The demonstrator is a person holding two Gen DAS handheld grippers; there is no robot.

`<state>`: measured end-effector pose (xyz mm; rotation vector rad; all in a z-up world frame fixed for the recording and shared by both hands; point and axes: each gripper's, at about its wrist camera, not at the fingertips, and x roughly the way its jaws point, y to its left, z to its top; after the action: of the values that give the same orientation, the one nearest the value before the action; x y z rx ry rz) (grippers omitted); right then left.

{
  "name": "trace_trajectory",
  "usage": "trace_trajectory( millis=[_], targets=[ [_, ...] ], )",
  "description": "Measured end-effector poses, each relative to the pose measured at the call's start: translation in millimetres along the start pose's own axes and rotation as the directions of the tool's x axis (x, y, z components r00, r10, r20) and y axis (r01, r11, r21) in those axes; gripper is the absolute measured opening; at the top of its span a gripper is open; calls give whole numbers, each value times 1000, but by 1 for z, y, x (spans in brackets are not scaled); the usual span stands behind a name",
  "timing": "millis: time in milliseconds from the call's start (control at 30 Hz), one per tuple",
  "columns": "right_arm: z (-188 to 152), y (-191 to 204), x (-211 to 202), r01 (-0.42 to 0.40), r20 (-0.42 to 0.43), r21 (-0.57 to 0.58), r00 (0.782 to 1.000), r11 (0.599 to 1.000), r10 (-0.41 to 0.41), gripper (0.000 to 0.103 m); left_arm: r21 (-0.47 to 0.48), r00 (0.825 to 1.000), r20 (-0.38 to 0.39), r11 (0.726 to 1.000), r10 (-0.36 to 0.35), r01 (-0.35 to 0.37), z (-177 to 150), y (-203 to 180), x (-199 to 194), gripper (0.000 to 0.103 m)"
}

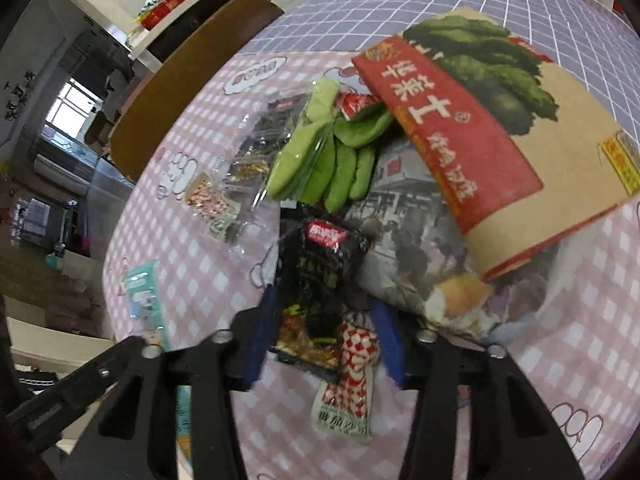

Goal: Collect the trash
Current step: 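Grasp the teal tube package with the left tool while the right tool grasps the black snack wrapper, then carry the teal package and black wrapper with both tools over the bin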

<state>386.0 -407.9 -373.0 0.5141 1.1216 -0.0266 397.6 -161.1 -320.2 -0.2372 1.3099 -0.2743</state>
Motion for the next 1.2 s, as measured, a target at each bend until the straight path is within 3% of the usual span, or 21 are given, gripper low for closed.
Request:
trace_trajectory(
  millis=[33, 67, 367, 533, 767, 1000, 1200],
  targets=[
    [1, 1, 2, -4, -7, -8, 1000, 1000, 4, 22, -3, 1000, 1, 1000, -8, 8, 1, 2, -1, 8],
    [1, 2, 5, -3, -19, -15, 1000, 1000, 2, 18, -3, 1000, 3, 1000, -12, 12, 0, 2, -1, 8],
    [-11, 17, -17, -5, -16, -44, 1000, 999, 4, 12, -26, 997, 34, 997, -65, 66, -1, 23, -23, 8],
    [-28, 47, -40, -17, -9, -102, 1000, 995, 16, 12, -45, 994, 58, 995, -91, 94, -5, 48, -42, 8],
    [-64, 142, -28, -89, -40, -261, 996, 961, 81, 12, -107, 992, 89, 989, -88, 98, -22, 109, -73, 8],
    [-117, 244, 12, -178, -137, -392, 982, 903, 133, 12, -243, 994, 110, 969, -4, 31, -56, 218, -108, 8],
    [-164, 314, 51, -203, -206, -475, 972, 856, 116, 12, -341, 993, 102, 940, 52, -14, -79, 296, -118, 8]
  ],
)
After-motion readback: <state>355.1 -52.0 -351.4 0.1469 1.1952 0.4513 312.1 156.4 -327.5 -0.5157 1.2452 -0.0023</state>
